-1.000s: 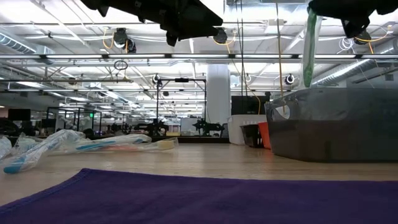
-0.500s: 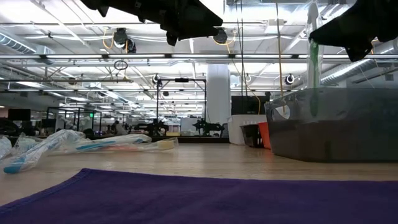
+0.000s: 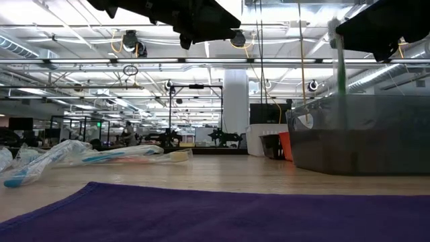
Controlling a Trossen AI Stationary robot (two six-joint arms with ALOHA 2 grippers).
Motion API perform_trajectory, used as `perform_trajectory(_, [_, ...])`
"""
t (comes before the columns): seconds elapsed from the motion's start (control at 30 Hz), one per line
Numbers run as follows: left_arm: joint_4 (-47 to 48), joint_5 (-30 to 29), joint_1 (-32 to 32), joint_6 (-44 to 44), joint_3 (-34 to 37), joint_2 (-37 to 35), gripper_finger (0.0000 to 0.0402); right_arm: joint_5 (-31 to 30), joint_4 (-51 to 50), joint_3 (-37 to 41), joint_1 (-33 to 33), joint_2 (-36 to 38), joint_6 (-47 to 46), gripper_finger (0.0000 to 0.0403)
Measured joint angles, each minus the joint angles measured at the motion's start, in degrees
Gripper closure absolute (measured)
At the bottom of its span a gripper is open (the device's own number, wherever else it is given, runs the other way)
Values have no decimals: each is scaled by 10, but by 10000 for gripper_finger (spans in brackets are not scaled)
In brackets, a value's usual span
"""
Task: Pick & Place Toothbrushes
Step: Put the green toothbrush into the black transparent bin, then put the green toothbrush into the transparent black bin
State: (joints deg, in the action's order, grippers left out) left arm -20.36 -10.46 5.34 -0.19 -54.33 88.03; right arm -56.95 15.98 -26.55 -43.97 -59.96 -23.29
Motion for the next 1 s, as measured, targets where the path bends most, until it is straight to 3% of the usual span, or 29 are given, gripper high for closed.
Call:
perform_trajectory(0.2, [0, 0, 0, 0, 0, 0, 234, 1, -39, 0, -3, 30, 0, 216])
perform_trajectory(0.6, [34, -5, 0, -6, 0, 0, 234, 2, -55, 0, -17, 118, 20, 245])
perform_trajectory(0.77, [147, -61, -2, -36, 0, -15, 233, 32, -2, 0, -8, 103, 69, 238])
perform_trajectory(1.0, [386, -217, -52, -152, 0, -69, 234, 106, 136, 0, 55, 54, 170, 238])
